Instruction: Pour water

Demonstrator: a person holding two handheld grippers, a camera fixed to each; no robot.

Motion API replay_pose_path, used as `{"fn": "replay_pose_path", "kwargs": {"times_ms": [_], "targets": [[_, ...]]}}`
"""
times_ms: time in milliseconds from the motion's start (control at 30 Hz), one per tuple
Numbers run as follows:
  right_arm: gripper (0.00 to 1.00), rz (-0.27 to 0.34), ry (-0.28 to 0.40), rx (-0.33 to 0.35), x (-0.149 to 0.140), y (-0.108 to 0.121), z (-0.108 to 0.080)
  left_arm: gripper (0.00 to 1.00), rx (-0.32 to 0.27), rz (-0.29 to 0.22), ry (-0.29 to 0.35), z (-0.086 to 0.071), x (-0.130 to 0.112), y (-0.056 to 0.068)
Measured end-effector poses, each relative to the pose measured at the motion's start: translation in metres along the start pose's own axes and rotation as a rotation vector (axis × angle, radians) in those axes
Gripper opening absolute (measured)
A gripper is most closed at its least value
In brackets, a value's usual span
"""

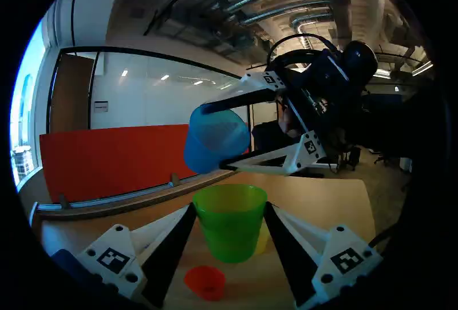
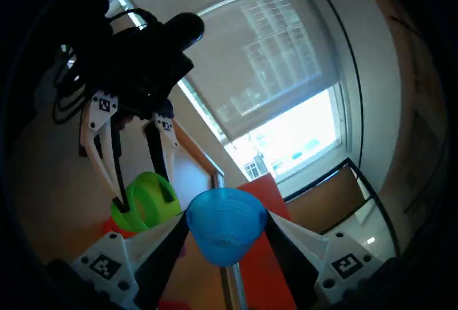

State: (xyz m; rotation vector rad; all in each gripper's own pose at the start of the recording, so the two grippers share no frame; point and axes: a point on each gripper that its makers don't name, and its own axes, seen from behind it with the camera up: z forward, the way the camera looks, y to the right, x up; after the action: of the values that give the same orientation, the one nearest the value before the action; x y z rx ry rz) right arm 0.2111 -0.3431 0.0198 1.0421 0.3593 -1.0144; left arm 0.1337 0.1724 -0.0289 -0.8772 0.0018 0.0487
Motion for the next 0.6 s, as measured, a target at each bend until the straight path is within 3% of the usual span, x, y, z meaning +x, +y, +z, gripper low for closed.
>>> {"fn": "replay_pose_path", "kwargs": {"times_ms": [600], "targets": [[0.92,0.54,0.042,-0.013,-0.0088,0.0025,-0.0081,0.85,0.006,-0.006,-0.001,0.0003,-0.0026,-0.002]]}}
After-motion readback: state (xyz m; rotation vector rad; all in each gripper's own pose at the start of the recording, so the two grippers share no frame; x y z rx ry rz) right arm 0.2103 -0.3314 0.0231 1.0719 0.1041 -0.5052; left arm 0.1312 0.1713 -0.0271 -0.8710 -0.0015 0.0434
